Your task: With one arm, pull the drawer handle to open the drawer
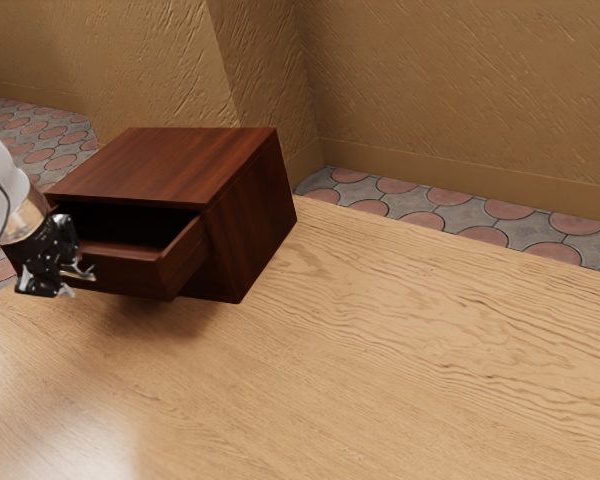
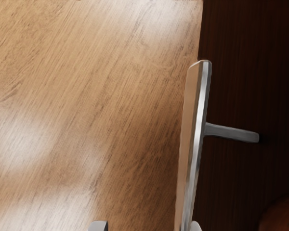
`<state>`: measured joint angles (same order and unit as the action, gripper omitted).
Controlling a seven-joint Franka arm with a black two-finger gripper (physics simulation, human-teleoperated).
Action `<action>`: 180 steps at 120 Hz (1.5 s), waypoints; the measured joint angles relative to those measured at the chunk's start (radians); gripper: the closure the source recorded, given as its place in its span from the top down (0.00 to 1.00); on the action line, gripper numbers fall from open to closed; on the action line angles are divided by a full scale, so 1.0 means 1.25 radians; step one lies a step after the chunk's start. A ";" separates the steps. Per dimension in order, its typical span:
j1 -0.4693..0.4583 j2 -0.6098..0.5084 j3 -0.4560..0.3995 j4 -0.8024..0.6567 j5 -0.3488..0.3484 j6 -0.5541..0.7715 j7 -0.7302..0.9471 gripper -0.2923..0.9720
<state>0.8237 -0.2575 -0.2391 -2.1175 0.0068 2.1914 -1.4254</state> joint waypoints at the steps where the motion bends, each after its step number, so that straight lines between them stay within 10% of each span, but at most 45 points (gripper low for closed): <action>1: 0.001 -0.001 0.000 -0.001 0.000 0.000 0.000 0.33; 180: 0.016 -0.170 0.000 -0.150 -0.023 0.015 0.003 0.32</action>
<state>0.8435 -0.4702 -0.2394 -2.3055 -0.0214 2.2105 -1.4211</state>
